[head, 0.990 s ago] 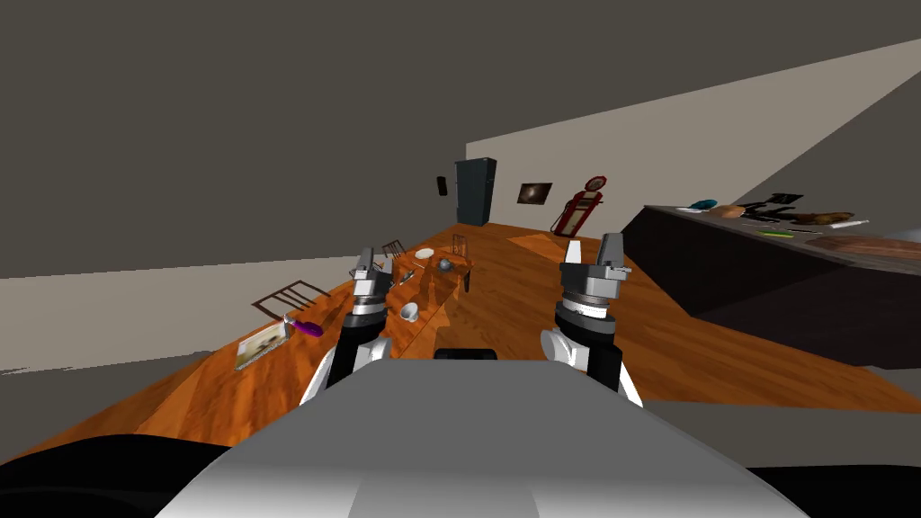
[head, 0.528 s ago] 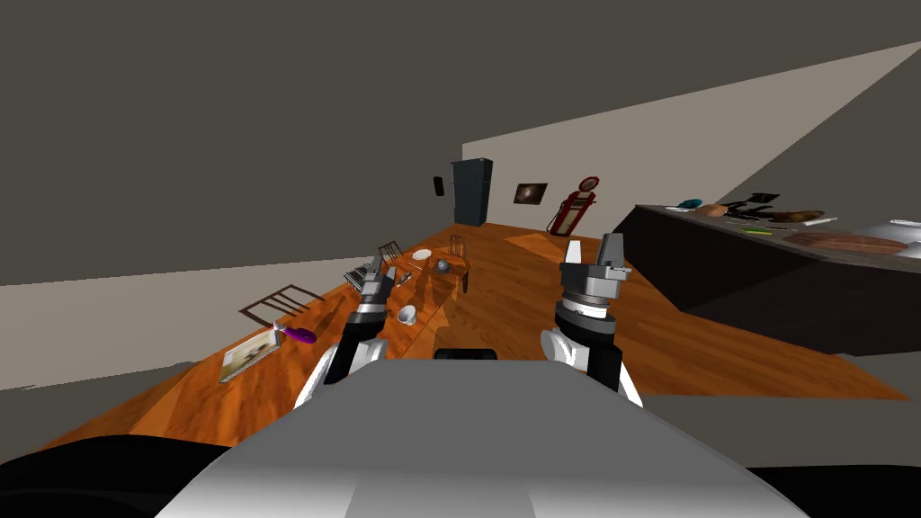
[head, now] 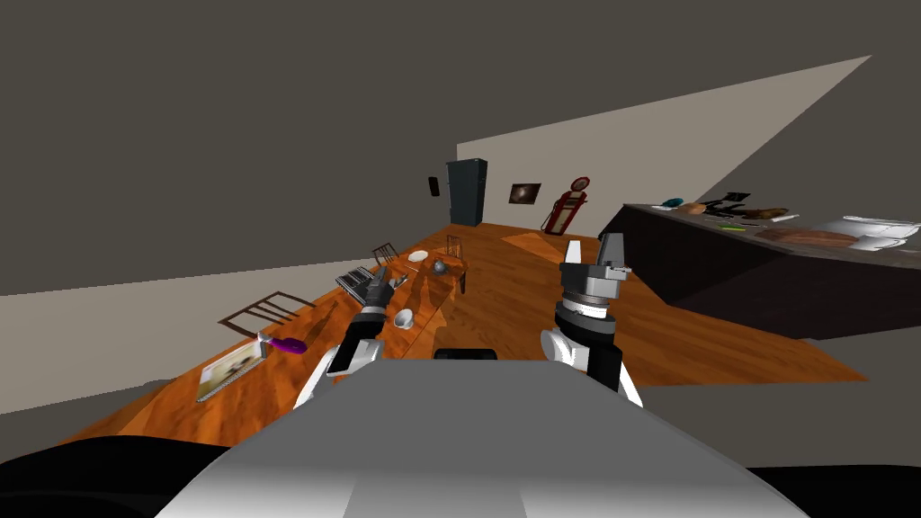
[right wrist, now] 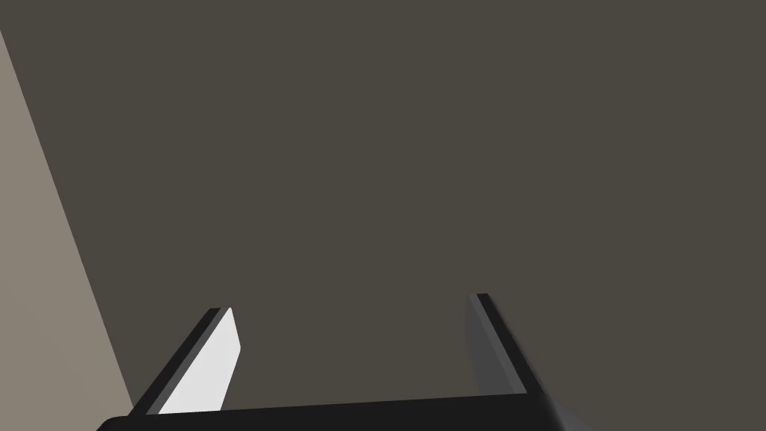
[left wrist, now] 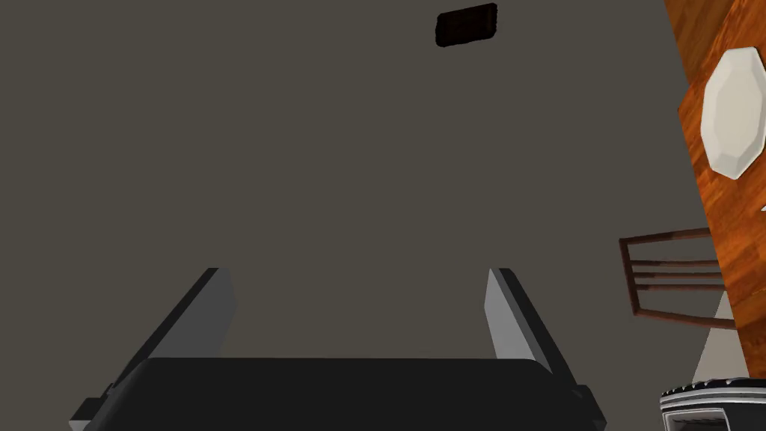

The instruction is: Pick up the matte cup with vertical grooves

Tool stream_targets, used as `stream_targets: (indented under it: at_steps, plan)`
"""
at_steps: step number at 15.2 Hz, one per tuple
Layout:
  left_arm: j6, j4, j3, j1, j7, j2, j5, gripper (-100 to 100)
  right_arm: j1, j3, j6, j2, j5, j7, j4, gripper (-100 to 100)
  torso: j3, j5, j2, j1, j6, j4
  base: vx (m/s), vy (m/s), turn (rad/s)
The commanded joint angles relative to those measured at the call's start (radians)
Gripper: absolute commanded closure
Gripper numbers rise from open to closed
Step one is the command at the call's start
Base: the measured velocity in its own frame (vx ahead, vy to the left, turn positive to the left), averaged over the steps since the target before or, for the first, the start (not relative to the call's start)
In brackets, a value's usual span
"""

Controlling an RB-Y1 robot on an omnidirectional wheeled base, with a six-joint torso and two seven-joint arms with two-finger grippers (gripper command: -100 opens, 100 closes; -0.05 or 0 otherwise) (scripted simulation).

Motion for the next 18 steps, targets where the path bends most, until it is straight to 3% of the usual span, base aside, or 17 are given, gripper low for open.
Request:
stream_targets:
  at_steps: [1,2,7,12,13,15,16,18]
  plan:
    - [0.048,0.014,0.014,0.002,0.007,0.010,0.015,-100,0.000,0.000,0.000,0.000,0.000,0.000,0.000,0,0.000,0.000,0.000,0.000,0.000,0.000,0.020,0.005,-0.063]
    - [0.048,0.014,0.014,0.002,0.007,0.010,0.015,-100,0.000,0.000,0.000,0.000,0.000,0.000,0.000,0,0.000,0.000,0.000,0.000,0.000,0.000,0.015,0.002,-0.022]
    - [0.159,0.101,0.052,-0.007,0.019,0.013,0.059,-100,0.000,0.000,0.000,0.000,0.000,0.000,0.000,0,0.000,0.000,0.000,0.000,0.000,0.000,0.022,0.004,-0.070]
    - [0.225,0.131,0.066,-0.011,0.022,0.012,0.074,-100,0.000,0.000,0.000,0.000,0.000,0.000,0.000,0,0.000,0.000,0.000,0.000,0.000,0.000,0.018,0.006,-0.050]
    - [0.258,0.162,0.079,-0.014,0.026,0.011,0.089,-100,0.000,0.000,0.000,0.000,0.000,0.000,0.000,0,0.000,0.000,0.001,0.000,0.000,0.000,0.019,0.001,-0.067]
    - [0.272,0.162,0.079,-0.014,0.026,0.011,0.089,-100,0.000,0.000,0.000,0.000,0.000,0.000,0.000,0,0.000,0.000,0.000,0.000,0.000,0.000,0.019,0.005,-0.044]
    - [0.308,0.193,0.092,-0.018,0.030,0.008,0.104,-100,0.000,0.000,0.000,0.000,0.000,0.000,0.000,0,0.000,0.000,0.001,0.000,0.000,0.000,0.016,0.006,-0.053]
    - [0.318,0.193,0.092,-0.018,0.030,0.008,0.104,-100,0.000,0.000,0.000,0.000,0.000,0.000,0.000,0,0.000,0.000,0.001,0.000,0.000,0.000,0.016,0.006,-0.047]
